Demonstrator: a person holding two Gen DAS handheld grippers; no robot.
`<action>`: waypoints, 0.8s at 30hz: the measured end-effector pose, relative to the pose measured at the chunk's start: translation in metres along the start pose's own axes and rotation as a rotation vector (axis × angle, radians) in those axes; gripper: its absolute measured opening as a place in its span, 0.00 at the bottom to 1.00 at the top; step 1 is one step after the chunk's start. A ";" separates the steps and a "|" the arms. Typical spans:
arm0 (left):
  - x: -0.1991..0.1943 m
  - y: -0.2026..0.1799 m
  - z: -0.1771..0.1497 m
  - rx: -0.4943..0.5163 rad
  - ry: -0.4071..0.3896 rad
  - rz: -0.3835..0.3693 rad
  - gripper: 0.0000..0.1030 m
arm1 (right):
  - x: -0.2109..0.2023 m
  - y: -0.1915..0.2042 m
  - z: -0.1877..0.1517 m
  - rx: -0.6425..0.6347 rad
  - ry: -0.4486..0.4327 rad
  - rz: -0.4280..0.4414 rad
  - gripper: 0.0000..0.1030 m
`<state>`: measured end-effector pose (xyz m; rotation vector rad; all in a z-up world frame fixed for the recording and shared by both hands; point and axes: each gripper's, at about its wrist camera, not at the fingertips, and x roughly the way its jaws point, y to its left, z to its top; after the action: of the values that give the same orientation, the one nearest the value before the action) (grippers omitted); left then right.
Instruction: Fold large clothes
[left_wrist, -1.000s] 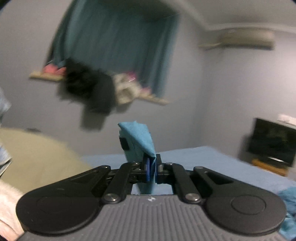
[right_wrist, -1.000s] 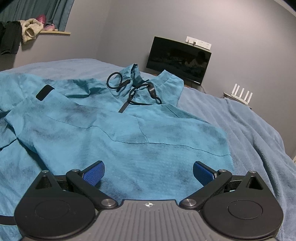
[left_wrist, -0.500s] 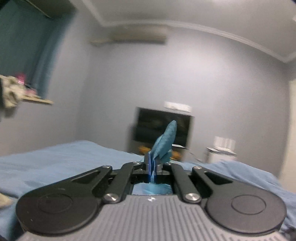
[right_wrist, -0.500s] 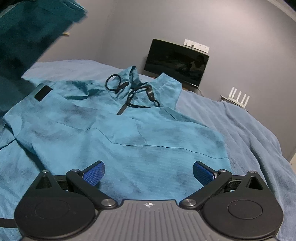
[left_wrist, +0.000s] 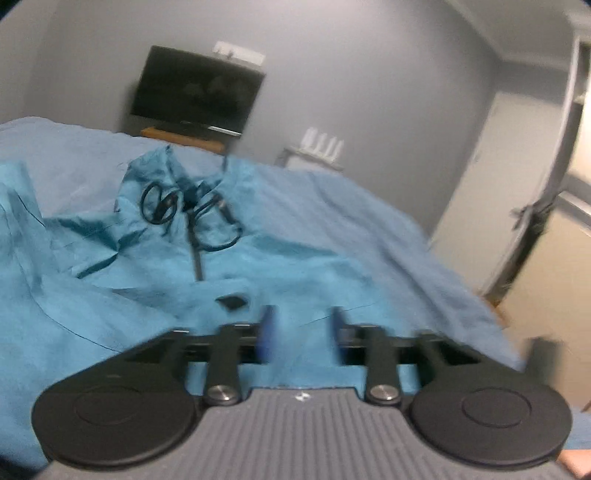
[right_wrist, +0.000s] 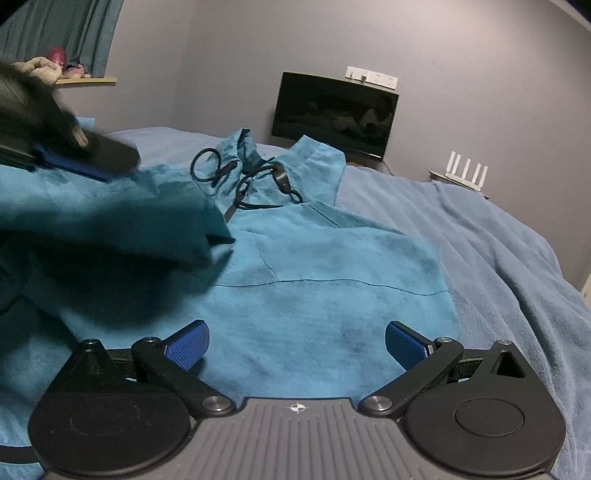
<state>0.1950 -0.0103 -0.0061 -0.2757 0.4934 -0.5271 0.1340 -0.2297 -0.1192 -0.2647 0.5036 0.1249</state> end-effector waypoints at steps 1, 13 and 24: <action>-0.009 -0.003 0.001 0.022 -0.035 0.008 0.71 | -0.002 0.000 0.001 -0.001 -0.006 0.006 1.00; -0.075 0.068 0.020 0.153 0.012 0.612 0.76 | -0.008 -0.033 0.028 0.419 0.063 0.364 0.86; -0.056 0.111 0.004 -0.004 0.018 0.542 0.76 | 0.038 0.017 0.030 0.273 0.241 0.307 0.66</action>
<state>0.2009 0.1124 -0.0230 -0.1309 0.5612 -0.0005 0.1781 -0.2034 -0.1165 0.0681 0.7919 0.3229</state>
